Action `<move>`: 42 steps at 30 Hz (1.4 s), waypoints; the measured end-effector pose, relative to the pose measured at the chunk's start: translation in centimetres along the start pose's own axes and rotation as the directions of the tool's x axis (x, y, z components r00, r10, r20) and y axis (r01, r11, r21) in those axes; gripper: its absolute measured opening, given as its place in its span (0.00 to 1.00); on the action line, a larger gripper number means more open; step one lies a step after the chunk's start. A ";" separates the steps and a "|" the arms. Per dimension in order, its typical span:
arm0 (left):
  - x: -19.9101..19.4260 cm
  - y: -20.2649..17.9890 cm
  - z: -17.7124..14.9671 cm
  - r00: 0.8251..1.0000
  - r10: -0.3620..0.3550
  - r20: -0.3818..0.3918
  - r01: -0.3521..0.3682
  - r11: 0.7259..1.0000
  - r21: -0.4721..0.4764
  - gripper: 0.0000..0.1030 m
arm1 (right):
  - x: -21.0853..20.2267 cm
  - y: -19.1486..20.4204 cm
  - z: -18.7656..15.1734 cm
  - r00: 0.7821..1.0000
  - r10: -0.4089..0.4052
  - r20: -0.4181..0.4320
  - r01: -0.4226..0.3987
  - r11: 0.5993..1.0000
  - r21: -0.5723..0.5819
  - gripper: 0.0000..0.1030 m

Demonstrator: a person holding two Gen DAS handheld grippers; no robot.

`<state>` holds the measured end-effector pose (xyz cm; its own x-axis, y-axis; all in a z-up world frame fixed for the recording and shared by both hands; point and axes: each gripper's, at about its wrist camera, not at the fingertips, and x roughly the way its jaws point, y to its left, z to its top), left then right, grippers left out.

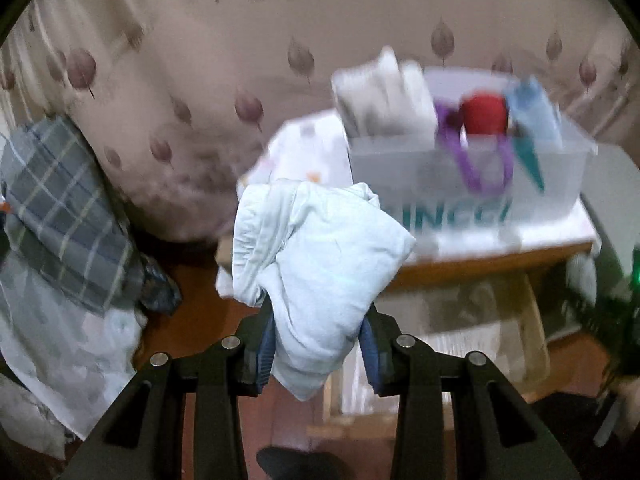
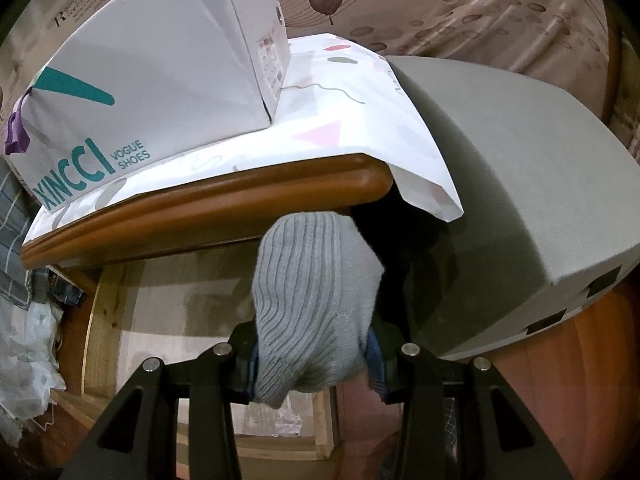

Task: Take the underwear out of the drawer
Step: 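Carry the white underwear into the shoe box and open the left gripper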

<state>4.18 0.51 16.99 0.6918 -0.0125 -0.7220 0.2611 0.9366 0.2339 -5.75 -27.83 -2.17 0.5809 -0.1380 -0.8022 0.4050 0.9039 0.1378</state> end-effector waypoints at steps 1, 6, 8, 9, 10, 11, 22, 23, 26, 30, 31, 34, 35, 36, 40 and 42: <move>-0.6 0.1 1.0 1.000 0.000 0.018 0.000 1.000 -0.001 0.32 | 0.0 0.0 0.0 1.000 -0.001 0.000 0.001 1.000 -0.002 0.40; -2.6 -0.4 5.4 0.995 -0.058 0.083 0.058 0.998 0.000 0.32 | 0.0 0.0 0.0 1.000 -0.003 0.002 0.003 1.000 0.000 0.40; -2.9 -0.8 6.9 0.992 -0.081 0.093 0.082 0.997 -0.005 0.32 | 0.0 0.0 0.0 1.000 -0.003 0.001 0.003 1.000 0.002 0.40; -2.9 -1.0 7.8 0.990 -0.103 0.092 0.105 0.994 -0.009 0.32 | -0.1 0.0 0.0 1.000 0.000 0.000 0.000 1.000 0.002 0.40; -2.9 -1.2 8.4 0.989 -0.122 0.089 0.124 0.992 -0.011 0.32 | -0.1 -0.1 0.0 1.000 0.004 -0.002 -0.004 1.000 0.006 0.40; -2.7 -1.4 9.1 0.987 -0.135 0.089 0.137 0.990 -0.017 0.32 | -0.1 -0.2 0.0 1.000 0.006 -0.002 -0.006 1.000 0.009 0.40; 3.1 -2.6 14.7 0.985 -0.171 0.022 0.172 0.982 -0.071 0.32 | 0.0 -0.5 0.2 1.000 0.007 -0.011 -0.007 1.000 0.023 0.40; 3.6 -2.6 14.9 0.985 -0.174 0.014 0.174 0.982 -0.073 0.32 | 0.0 -0.4 0.2 1.000 0.007 -0.011 -0.007 1.000 0.022 0.40; 5.0 -3.1 15.6 0.988 -0.156 0.019 0.157 0.985 -0.066 0.32 | 0.1 -0.3 0.2 1.000 0.006 -0.013 -0.006 1.000 0.016 0.40; 6.7 -4.5 16.3 0.991 -0.131 0.026 0.132 0.991 -0.035 0.33 | 0.3 -0.1 0.3 1.000 0.005 -0.019 -0.005 1.000 0.017 0.40; 7.0 -4.7 16.4 0.992 -0.126 0.026 0.127 0.992 -0.027 0.33 | 0.4 -0.1 0.3 1.000 0.005 -0.021 -0.004 1.000 0.017 0.40; 8.3 -5.3 16.8 0.993 -0.117 0.021 0.117 0.993 -0.016 0.33 | 0.4 0.1 0.3 1.000 0.003 -0.026 -0.003 1.000 0.012 0.40; 8.8 -5.3 16.9 0.994 -0.112 0.016 0.113 0.993 -0.020 0.33 | 0.4 0.1 0.3 1.000 0.003 -0.028 -0.003 1.000 0.008 0.40; 9.2 -5.2 17.0 0.994 -0.110 0.013 0.111 0.994 -0.023 0.33 | 0.5 0.1 0.2 1.000 0.003 -0.029 -0.002 1.000 0.006 0.40; 10.4 -5.1 17.4 0.994 -0.110 0.003 0.110 0.993 -0.032 0.35 | 0.5 0.2 0.2 1.000 0.001 -0.031 -0.001 1.000 0.004 0.40; 10.7 -5.6 17.6 0.996 -0.091 0.001 0.091 0.996 -0.010 0.35 | 0.6 0.2 0.2 0.999 0.003 -0.033 -0.003 1.000 0.004 0.40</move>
<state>21.99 -11.04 19.38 0.6658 -0.0978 -0.7397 0.3162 0.9349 0.1610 -5.17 -27.83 -2.45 0.5590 -0.1218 -0.8202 0.4059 0.9027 0.1426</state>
